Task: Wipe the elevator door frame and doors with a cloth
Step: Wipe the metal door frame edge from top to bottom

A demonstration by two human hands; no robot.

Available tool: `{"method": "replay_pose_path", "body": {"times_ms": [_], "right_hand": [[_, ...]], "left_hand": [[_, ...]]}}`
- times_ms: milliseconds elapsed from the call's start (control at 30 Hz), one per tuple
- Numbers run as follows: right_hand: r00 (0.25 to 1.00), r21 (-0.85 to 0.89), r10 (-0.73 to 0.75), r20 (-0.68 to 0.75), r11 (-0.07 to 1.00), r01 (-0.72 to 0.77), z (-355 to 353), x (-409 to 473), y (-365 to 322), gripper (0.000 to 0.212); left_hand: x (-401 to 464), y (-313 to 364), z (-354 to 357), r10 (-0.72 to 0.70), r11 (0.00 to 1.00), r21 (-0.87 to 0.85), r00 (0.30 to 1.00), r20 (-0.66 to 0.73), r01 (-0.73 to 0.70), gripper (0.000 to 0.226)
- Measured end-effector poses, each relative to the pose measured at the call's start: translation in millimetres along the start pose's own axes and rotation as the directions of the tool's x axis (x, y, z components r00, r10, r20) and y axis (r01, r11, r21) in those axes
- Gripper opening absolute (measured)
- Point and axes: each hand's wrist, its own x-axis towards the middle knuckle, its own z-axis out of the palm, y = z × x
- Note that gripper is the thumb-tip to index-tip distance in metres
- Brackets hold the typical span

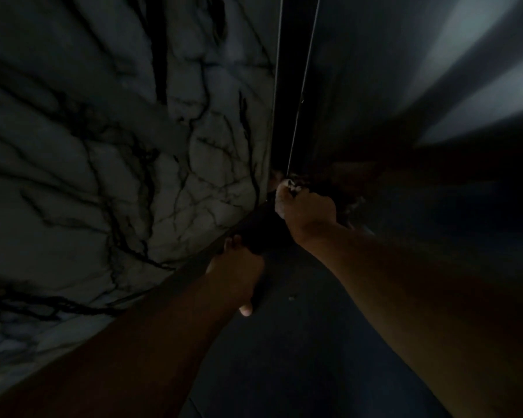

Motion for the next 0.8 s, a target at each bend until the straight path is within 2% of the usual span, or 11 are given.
{"method": "replay_pose_path", "body": {"times_ms": [167,267,333,400,533,600,733,800], "right_hand": [[0.999,0.072,0.012,0.045,0.997,-0.015,0,3,-5,0.048],[0.998,0.126,0.034,0.057,0.991,-0.041,-6,7,-1,0.044],[0.996,0.153,0.040,0.086,0.987,-0.053,-8,5,2,0.043],[0.993,0.151,0.039,0.109,0.987,-0.055,-10,0,5,0.040],[0.993,0.109,0.051,0.108,0.992,-0.063,-8,-14,14,0.037],[0.995,0.128,0.041,0.091,0.990,-0.053,-8,-21,17,0.037],[0.997,0.137,0.026,0.075,0.990,-0.036,-3,-41,31,0.042],[0.997,0.113,0.045,0.065,0.992,-0.052,3,-50,36,0.045]], "left_hand": [[0,16,-10,0.006,0.996,0.094,0.997,0.073,-0.013,0.095],[2,17,-15,0.001,0.996,0.085,0.999,0.050,-0.005,0.088],[3,15,-13,-0.013,0.996,0.092,0.999,0.036,0.010,0.091],[4,12,-10,-0.025,0.994,0.108,0.999,0.029,0.021,0.099],[8,12,-4,-0.009,0.988,0.157,1.000,0.007,0.008,0.090],[12,8,-2,-0.028,0.985,0.171,1.000,0.014,0.025,0.094],[15,8,-5,-0.003,0.975,0.223,1.000,-0.025,0.009,0.084],[16,9,-6,-0.019,0.963,0.268,1.000,-0.020,0.024,0.088]]}}
